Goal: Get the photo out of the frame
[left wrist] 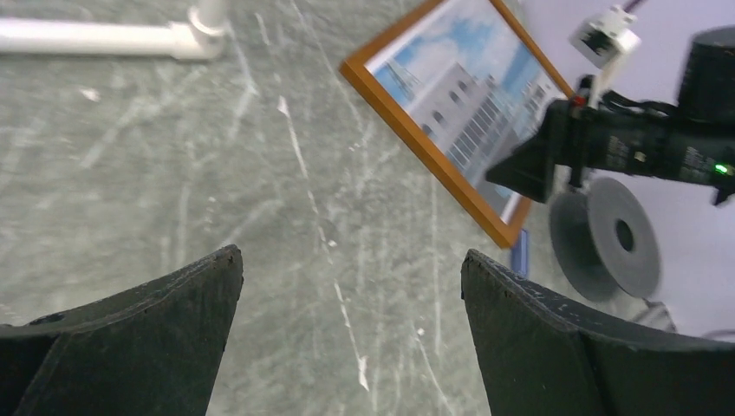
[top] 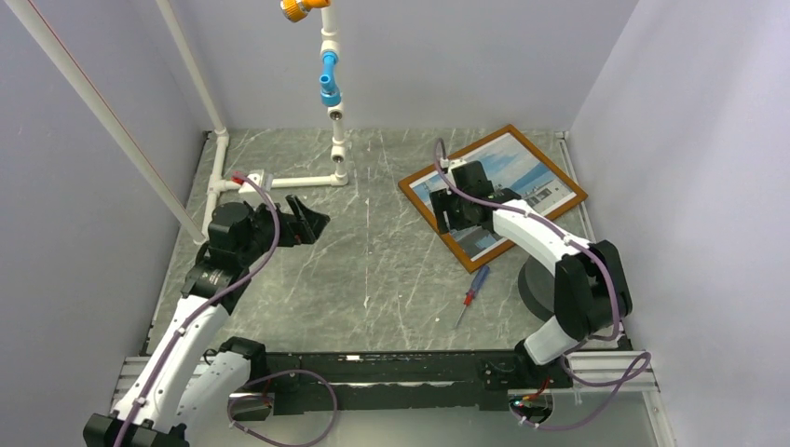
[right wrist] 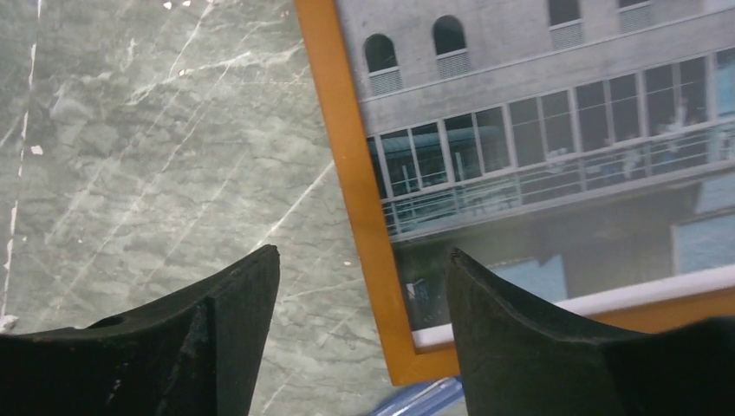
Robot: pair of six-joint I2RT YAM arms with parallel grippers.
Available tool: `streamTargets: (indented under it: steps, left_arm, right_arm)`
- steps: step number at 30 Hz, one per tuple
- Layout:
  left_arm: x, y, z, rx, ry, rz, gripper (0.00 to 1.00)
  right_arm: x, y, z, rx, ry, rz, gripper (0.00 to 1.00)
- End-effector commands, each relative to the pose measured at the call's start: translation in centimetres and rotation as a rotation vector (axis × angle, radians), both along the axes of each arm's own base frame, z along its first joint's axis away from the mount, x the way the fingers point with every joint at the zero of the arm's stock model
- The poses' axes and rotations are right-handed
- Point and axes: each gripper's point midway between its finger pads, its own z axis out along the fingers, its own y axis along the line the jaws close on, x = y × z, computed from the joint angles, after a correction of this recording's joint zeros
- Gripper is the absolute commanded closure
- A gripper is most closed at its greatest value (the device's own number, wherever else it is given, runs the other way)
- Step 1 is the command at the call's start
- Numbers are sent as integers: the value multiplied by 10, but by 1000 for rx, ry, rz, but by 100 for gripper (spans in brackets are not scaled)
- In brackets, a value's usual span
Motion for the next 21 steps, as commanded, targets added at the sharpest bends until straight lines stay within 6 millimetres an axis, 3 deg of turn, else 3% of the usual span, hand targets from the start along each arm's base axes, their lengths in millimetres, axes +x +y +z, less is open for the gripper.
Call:
streamTargets:
  steps: [1,12,16,21]
  left_arm:
    - [-11,-33,9,-138,-12,-170,1]
    - [-18,-55,-22,-225,120,-277,1]
    - [-18,-60,-23,-240,119,-294,1]
    - [-21,-67,-27,-236,140,-313,1]
  right_arm:
    - [10,18,0,52,3,77,34]
    - [4,18,-50,-14,96,105,57]
    - [2,11,-66,-100,115,83,58]
    - [1,12,-69,-100,107,80,58]
